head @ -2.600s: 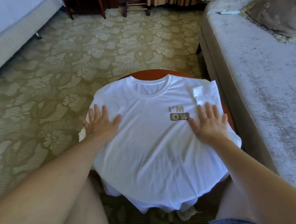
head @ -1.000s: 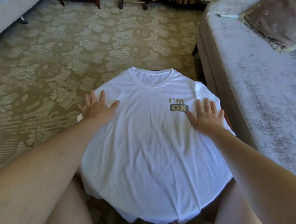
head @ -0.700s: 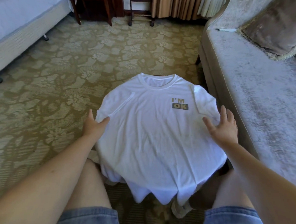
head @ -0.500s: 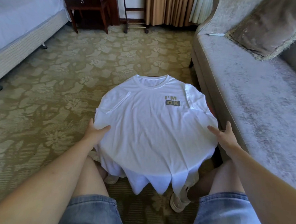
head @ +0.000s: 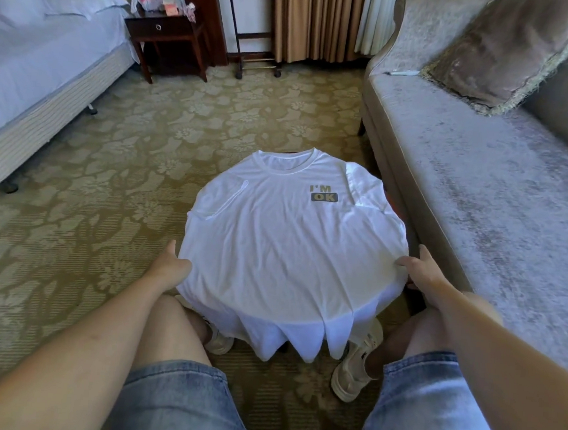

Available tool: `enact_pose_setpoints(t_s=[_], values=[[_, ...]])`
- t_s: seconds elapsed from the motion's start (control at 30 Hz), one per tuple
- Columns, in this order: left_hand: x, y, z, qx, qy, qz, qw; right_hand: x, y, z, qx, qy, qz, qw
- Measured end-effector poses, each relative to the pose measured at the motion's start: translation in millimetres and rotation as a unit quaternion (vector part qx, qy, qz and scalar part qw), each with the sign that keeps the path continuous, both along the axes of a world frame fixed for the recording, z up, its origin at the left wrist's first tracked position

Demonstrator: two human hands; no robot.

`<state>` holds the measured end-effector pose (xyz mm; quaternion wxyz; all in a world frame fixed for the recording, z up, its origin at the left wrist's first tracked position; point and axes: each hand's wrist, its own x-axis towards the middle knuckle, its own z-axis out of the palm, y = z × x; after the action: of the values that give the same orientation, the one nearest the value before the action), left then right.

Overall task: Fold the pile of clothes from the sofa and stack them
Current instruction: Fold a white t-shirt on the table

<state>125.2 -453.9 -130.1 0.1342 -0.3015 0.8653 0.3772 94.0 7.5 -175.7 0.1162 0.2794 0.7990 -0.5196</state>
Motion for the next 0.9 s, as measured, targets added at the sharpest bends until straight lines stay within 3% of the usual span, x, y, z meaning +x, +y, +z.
enact_pose_setpoints(t_s=[0.13, 0.57, 0.9], values=[[0.7, -4.9, 11.0, 0.035, 0.001, -0.024, 0.999, 1.7, -0.6, 17.4, 0.078, 0.039, 0.023, 0.996], [-55.5, 4.6, 68.4, 0.204, 0.162, 0.067, 0.963, -41.9, -15.4, 85.2, 0.034, 0.192, 0.021, 0.981], [-131.7, 2.2, 66.8, 0.227, 0.250, 0.186, 0.923, -118.7, -29.8, 97.4, 0.021, 0.194, -0.070, 0.978]])
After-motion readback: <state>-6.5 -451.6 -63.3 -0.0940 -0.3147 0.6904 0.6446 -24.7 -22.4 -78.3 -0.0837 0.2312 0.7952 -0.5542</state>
